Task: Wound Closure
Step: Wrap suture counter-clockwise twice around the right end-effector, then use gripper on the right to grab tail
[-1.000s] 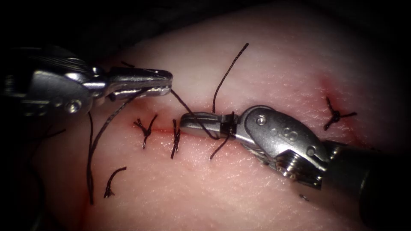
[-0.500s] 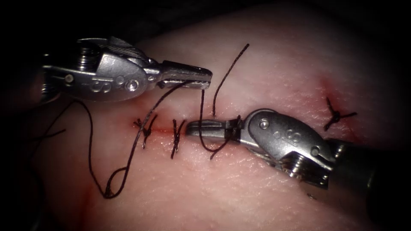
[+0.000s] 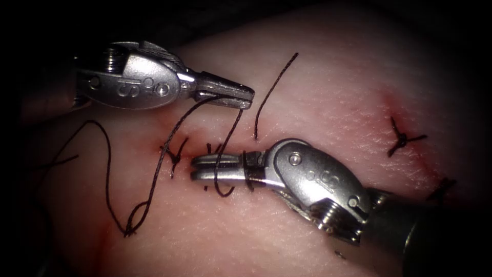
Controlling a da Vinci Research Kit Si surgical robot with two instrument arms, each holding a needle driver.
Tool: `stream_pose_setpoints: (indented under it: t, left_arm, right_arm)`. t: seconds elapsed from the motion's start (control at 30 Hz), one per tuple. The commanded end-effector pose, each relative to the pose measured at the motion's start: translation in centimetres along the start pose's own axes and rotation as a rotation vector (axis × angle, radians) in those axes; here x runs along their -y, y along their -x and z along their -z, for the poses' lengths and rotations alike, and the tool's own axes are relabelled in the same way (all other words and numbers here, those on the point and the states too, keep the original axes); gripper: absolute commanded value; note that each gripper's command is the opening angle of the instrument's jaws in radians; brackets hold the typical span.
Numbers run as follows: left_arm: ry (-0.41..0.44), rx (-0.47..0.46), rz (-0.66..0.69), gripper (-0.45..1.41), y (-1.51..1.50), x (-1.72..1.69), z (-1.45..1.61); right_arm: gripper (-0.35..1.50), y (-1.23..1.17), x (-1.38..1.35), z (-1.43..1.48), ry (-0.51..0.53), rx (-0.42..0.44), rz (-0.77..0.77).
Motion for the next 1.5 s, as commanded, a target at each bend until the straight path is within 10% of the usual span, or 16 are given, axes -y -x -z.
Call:
stream_pose_setpoints:
  t: [0.03, 0.4, 0.53, 0.93, 1.5]
  left_arm:
    - [-0.001, -0.003, 0.001, -0.45, 0.07, 0.10, -0.02]
    - [0.006, -0.012, 0.060, -0.45, 0.52, -0.39, 0.01]
    - [-0.015, -0.016, 0.072, -0.45, 0.60, -0.58, 0.00]
    - [-0.095, -0.018, 0.074, -0.45, 0.31, -0.78, -0.08]
    - [-0.366, 0.175, 0.116, -0.45, 0.14, -0.85, -0.06]
  right_arm:
    - [0.02, -0.06, -0.05, -0.12, 0.002, -0.024, -0.004]
    - [0.09, -0.18, -0.12, 0.06, 0.068, -0.291, -0.066]
    - [0.59, -0.19, -0.12, 0.07, 0.091, -0.337, -0.089]
    - [1.21, -0.05, -0.12, 0.01, 0.243, -0.359, -0.127]
    - [1.16, -0.24, -0.23, 0.28, 0.441, -0.438, -0.208]
